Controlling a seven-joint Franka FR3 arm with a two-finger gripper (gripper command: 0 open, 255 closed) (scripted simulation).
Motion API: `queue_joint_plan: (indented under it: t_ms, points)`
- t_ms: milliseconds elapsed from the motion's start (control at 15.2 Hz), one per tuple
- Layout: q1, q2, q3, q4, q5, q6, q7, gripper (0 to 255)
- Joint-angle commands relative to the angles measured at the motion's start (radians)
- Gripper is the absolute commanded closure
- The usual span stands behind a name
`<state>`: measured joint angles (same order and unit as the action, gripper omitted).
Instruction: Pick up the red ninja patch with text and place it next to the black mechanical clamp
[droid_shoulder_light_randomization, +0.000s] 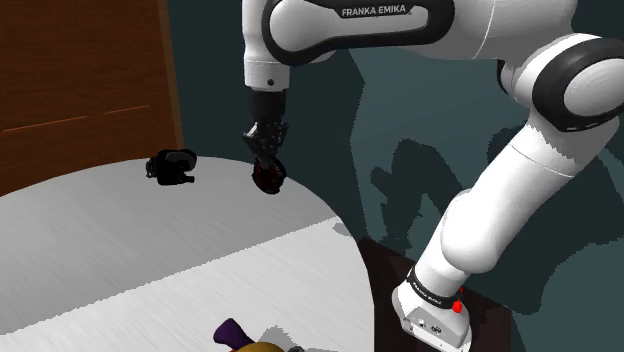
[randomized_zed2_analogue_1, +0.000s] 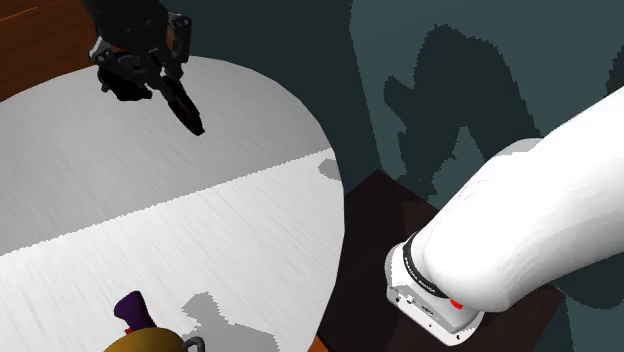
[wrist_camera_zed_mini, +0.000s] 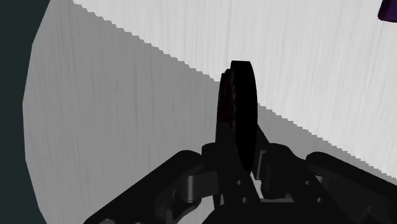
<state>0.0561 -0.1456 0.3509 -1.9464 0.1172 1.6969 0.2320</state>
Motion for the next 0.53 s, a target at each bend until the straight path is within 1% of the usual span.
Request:
queue_joint_plan:
  t_ms: [0,264,462]
  points:
    - [-0.006,0.084,0.003,0.089,-0.029,-0.008,0.008,255]
    - [-0.004,0.255,0.004,0.287,-0.088,-0.046,0.023,255]
    - [0.009,0.391,0.001,0.463,-0.133,-0.093,0.034,255]
